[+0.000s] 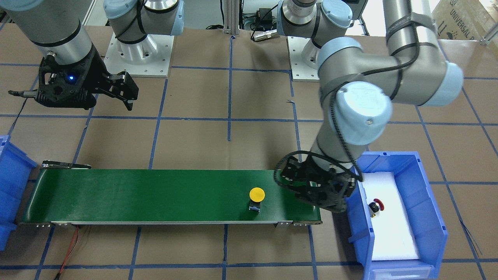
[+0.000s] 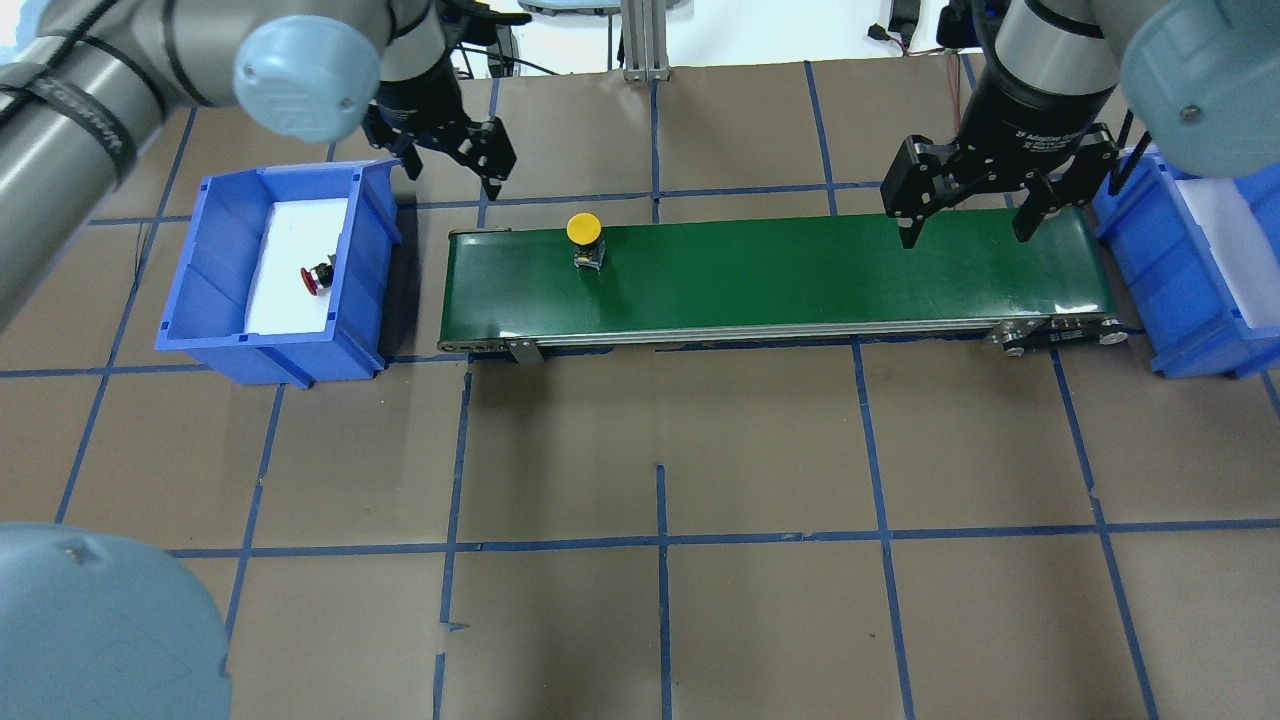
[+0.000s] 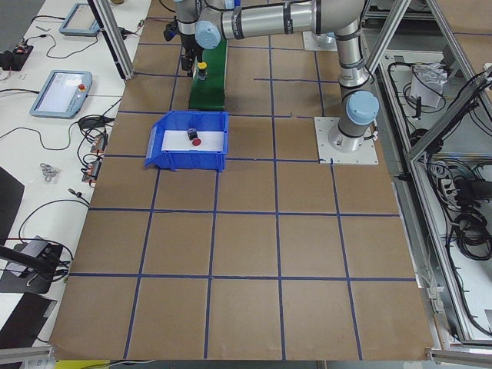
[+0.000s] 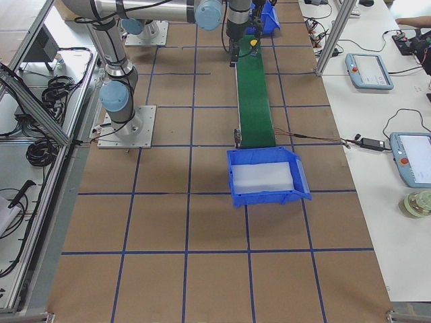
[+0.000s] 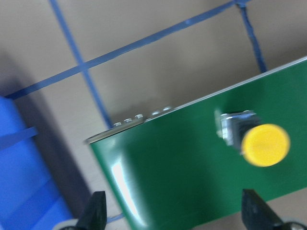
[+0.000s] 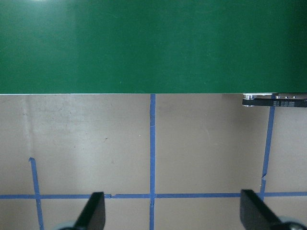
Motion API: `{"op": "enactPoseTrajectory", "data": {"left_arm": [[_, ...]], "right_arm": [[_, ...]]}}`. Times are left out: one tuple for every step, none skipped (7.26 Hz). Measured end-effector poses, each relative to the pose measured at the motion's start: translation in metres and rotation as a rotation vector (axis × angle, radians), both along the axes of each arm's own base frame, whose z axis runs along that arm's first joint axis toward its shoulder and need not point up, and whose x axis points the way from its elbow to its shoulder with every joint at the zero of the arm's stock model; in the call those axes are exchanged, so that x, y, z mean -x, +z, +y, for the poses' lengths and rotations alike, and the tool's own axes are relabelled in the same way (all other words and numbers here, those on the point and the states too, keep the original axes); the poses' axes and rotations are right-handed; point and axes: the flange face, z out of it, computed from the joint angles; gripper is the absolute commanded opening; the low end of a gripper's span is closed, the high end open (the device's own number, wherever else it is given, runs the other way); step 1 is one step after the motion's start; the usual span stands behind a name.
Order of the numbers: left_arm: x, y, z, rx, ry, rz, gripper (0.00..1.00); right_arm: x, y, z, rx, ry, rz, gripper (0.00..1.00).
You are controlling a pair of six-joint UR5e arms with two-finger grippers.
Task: Transport two buttons from left to right
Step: 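Return the left gripper to the bin while the right gripper reaches for the yellow button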
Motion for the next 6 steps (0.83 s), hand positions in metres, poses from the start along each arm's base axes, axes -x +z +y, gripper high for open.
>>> {"op": "enactPoseTrajectory", "data": {"left_arm": [[-0.042,0.014,0.001,-0.007,0.026,0.003,1.00],[-0.076,0.026,0.006,-0.006,0.055,0.000,1.00],[-0.097,0.030,0.012,-0.013,0.065,-0.014,1.00],[-0.109,0.030,0.014,-0.021,0.041,-0.031,1.00],[-0.120,0.026,0.011,-0.021,-0.013,-0.040,1.00],[-0.137,0.022,0.006,-0.014,-0.098,-0.043,1.00]], "right_arm": [[0.000,0.002,0.000,0.006,0.000,0.000,1.00],[0.000,0.003,0.000,0.012,-0.001,-0.001,1.00],[0.000,0.004,-0.001,0.017,-0.001,-0.002,1.00],[0.000,0.006,0.000,0.023,-0.004,-0.004,1.00],[0.000,0.008,0.001,0.028,-0.009,-0.003,1.00],[0.000,0.008,0.001,0.029,-0.012,-0.002,1.00]]}}
